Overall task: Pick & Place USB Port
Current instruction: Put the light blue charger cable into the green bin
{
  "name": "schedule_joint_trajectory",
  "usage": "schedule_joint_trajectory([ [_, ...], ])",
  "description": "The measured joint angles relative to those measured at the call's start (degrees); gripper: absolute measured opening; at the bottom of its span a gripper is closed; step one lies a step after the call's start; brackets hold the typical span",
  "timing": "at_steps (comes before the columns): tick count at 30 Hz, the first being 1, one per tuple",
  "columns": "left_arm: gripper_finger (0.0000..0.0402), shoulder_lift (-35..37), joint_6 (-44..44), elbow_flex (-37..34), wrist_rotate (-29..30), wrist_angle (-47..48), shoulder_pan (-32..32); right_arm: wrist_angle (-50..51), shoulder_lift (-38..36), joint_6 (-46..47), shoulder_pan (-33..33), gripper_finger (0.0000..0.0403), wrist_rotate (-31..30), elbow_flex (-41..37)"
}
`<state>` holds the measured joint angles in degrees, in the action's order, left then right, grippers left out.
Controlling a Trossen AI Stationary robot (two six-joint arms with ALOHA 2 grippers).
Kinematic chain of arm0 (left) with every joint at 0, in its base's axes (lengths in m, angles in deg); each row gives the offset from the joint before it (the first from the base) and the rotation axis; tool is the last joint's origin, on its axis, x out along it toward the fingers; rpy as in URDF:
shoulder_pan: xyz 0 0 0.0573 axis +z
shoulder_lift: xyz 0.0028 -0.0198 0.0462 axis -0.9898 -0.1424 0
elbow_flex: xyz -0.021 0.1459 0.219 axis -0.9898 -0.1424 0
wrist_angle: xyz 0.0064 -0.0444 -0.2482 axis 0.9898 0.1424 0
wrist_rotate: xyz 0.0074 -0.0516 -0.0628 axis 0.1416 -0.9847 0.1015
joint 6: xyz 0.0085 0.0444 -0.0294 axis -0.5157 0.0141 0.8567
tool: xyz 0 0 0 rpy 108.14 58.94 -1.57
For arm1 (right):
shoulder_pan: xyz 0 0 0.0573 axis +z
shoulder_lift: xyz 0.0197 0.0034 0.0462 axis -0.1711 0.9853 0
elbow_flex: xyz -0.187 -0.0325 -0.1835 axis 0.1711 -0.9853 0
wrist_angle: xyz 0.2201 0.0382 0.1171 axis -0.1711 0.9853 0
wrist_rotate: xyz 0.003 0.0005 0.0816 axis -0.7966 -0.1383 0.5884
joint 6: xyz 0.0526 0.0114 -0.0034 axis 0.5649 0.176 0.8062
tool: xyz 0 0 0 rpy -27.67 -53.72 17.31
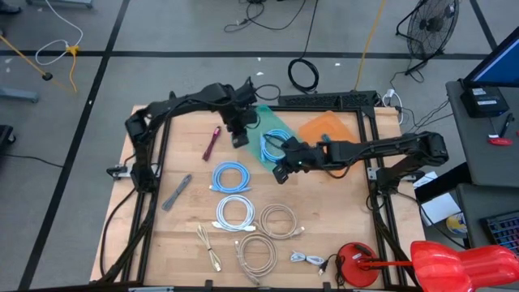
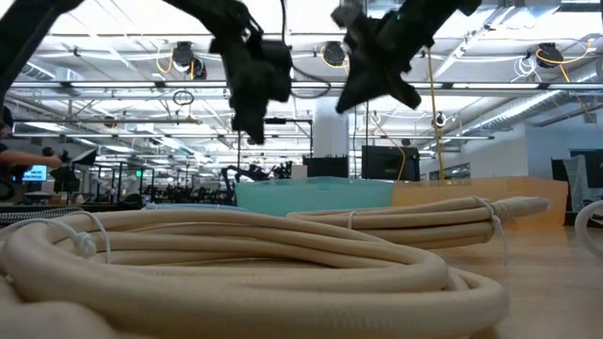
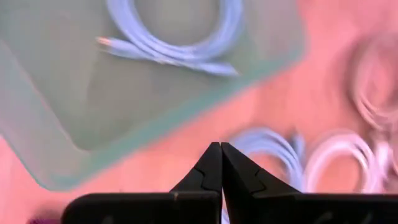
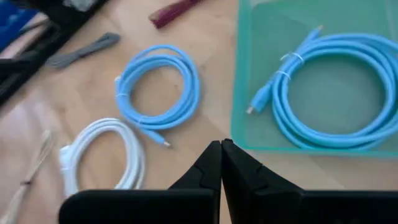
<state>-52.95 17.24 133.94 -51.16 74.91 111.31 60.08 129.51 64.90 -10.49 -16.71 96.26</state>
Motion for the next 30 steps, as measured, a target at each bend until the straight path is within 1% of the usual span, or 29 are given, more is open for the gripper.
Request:
schedule_joint_trajectory([
  [2,0.0001,2.2,-2.1,0.0,0.0,4.2,-1.8,-1.8,-0.9,-0.4,0.0,0.0000,1.0,0.2],
  [4,0.0001,4.1,-3.1,0.0,-0.1,7.3,-3.8,-0.4,-2.7,-0.9,0.0,0.0000,1.9,0.0],
  [7,0.0001,7.1,-3.2,0.0,-0.2,10.1,-6.9,-2.0,-5.5,-1.0,0.0,0.0000,1.6,0.2],
  [10,0.0001,10.2,-1.3,-0.1,-0.2,11.2,-9.6,-1.4,-9.0,-2.0,0.0,0.0000,0.0,0.1],
  [14,0.0001,13.5,3.6,-0.3,0.8,11.1,-13.2,-0.3,-13.6,-2.9,-0.1,0.0000,-1.5,0.1],
  [17,0.0001,15.4,8.7,-1.2,4.8,11.0,-15.8,0.8,-16.4,-4.1,-0.2,0.0000,-1.5,0.1],
  [19,0.0002,16.7,12.6,-3.1,7.0,11.2,-17.2,1.4,-17.8,-5.1,-0.2,0.0000,-1.4,0.1],
  [24,0.0006,18.4,24.8,-9.9,7.2,10.4,-21.3,4.4,-20.7,-7.7,-0.2,0.0000,-1.1,0.1],
  [26,0.0004,18.6,30.4,-12.9,7.5,8.1,-23.1,5.8,-21.6,-8.8,-0.2,0.0000,-1.1,0.1],
  [28,0.0002,18.8,36.1,-15.7,10.8,5.5,-24.8,6.8,-22.3,-11.0,-0.1,0.0000,-1.0,0.1],
  [30,0.0003,18.9,42.4,-18.4,16.5,2.0,-26.0,8.7,-22.5,-13.1,0.0,0.0000,-1.1,0.1],
])
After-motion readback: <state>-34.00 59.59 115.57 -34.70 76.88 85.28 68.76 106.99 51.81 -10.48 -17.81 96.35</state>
